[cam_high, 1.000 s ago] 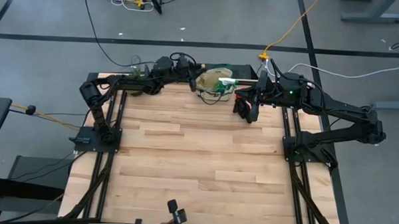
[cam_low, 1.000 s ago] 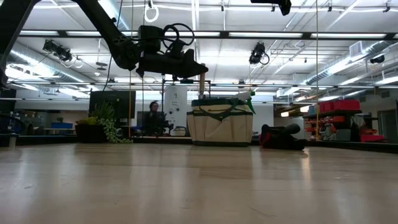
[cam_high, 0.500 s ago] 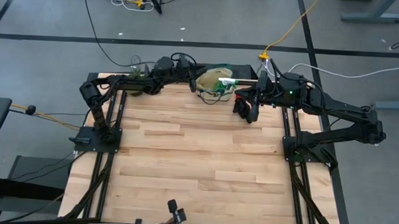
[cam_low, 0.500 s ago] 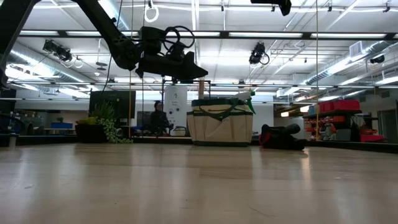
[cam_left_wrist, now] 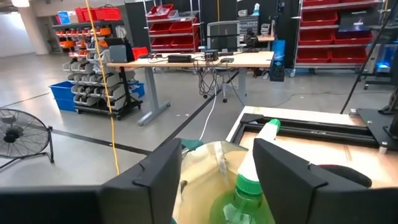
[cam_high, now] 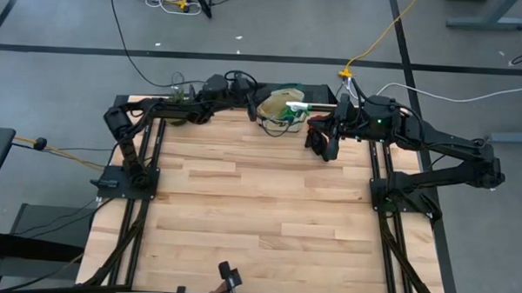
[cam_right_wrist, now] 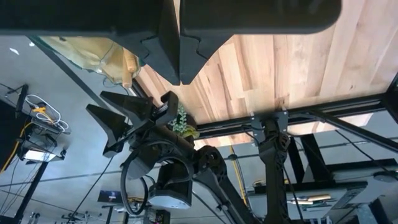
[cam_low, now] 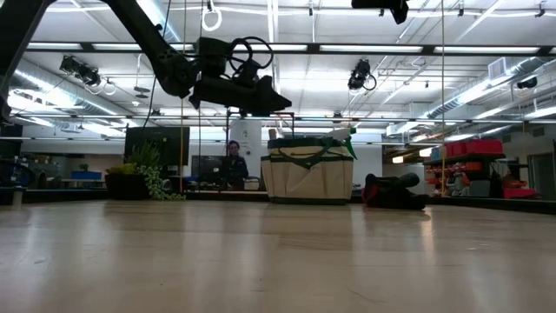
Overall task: Pick & Place Garden tools in Gardening bag
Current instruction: Put the red gloves into the white gardening bag
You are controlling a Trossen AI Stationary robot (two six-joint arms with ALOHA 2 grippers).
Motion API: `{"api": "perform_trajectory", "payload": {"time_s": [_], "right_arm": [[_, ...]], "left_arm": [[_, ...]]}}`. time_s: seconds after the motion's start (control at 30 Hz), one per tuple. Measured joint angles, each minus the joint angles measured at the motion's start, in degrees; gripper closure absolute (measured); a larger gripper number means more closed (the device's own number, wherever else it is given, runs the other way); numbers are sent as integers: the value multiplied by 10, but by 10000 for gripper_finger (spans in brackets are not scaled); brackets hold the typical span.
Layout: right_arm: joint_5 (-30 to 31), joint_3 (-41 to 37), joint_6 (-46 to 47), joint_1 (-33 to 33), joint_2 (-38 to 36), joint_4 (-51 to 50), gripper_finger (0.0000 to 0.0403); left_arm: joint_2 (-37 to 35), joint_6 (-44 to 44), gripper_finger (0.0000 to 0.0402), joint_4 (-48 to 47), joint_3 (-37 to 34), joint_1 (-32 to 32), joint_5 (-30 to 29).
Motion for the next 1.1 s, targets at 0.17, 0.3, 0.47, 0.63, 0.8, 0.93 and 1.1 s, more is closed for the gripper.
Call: {"api": "perform_trajectory", "payload": {"time_s": [0.17, 0.3, 0.47, 0.63, 0.8, 0.93, 1.1], "right_arm": [[0, 0, 0, 0, 0, 0, 403], [0, 0, 0, 0, 0, 0, 403], [0, 0, 0, 0, 0, 0, 403], [0, 0, 0, 0, 0, -8, 403], [0, 0, 0, 0, 0, -13, 403], [1, 0, 0, 0, 0, -13, 403], [1, 0, -4, 0, 0, -18, 403]], "left_arm": [[-10, -12, 180, -1, 0, 0, 0], [-21, -12, 183, -7, 0, 0, 0], [-48, -9, 190, -19, 0, -2, 1], [-85, -7, 191, -57, 0, -6, 2], [-123, -7, 191, -110, 0, -12, 1], [-155, -7, 191, -150, 0, -19, 1], [-195, -6, 191, -184, 0, -30, 1]]}}
